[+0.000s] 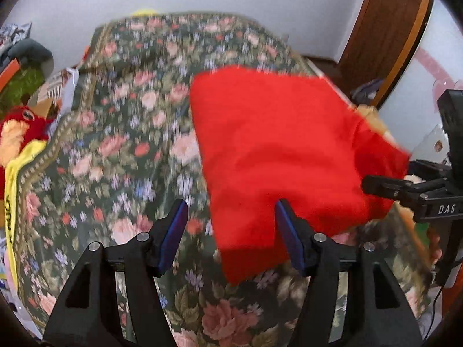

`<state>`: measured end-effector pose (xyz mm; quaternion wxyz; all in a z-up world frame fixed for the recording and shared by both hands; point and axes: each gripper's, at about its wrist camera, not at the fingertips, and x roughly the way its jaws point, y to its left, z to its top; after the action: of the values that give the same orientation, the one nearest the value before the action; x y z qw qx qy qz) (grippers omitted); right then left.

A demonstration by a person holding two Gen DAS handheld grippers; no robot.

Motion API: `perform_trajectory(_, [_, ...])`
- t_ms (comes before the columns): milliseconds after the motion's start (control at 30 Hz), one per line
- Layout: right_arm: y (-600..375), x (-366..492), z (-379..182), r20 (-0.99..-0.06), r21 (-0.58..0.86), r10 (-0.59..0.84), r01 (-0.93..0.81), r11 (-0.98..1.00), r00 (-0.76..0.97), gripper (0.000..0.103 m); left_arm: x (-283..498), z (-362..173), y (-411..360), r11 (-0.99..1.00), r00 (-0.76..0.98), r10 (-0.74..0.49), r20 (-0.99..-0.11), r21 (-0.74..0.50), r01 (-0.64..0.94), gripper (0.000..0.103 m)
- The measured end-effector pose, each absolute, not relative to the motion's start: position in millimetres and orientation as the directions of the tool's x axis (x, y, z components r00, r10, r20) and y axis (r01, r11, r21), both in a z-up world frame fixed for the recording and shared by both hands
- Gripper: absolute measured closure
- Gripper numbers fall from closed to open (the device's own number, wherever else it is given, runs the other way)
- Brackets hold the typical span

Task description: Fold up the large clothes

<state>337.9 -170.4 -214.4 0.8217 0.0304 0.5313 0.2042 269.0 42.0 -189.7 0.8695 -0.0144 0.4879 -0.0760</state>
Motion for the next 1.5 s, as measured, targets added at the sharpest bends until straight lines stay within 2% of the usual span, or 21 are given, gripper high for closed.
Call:
perform_trajectory(200, [-209,330,-235,-0.891,0.239,0.309,-0.234,0.942,0.333,0.006,253,-212,51,0.987,0.492,-0.160,-0.855,-0.128,0.099,0.031])
perform_trajectory(433, [-251,324,-244,-0.897,0.265,0.283,-0.102,0.959,0.339,0.006,240,-209,62,0.992,0.500,-0.128,-0.857,-0.114,0.058,0.031])
perform_trajectory(633, [-246,320,-207,-0.866,0.220,0.269,-0.162,0.962,0.422,0.006,243,-178,75,0.998,0.577,-0.059,-0.815,-0.059,0.020,0.031])
perform_trajectory(933, [-225,343,-165,-0.794,0.223,0.325,-0.252,0.942,0.513,0.006,280,-142,84,0.997,0.653,-0.062,-0.755,-0.077,0.005,0.031])
perform_trajectory(1100, [-217,368,-175,-0.792,0.223,0.342,-0.282,0.933,0.506,0.006,310,-150,83,0.990,0.629,-0.133,-0.766,-0.137,0.042,0.030])
perform_trajectory(1300, [-220,401,-209,-0.840,0.288,0.374,-0.260,0.922,0.393,0.006,351,-194,81,0.970,0.509,-0.234,-0.828,-0.234,0.065,0.030])
perform_trajectory(1367, [-219,412,-223,-0.849,0.318,0.394,-0.255,0.913,0.353,0.006,359,-205,85,0.954,0.493,-0.284,-0.822,-0.295,0.058,0.030])
perform_trajectory(1500, [-216,427,-243,-0.853,0.388,0.458,-0.282,0.877,0.250,0.006,380,-226,103,0.871,0.437,-0.451,-0.779,-0.492,0.021,0.030])
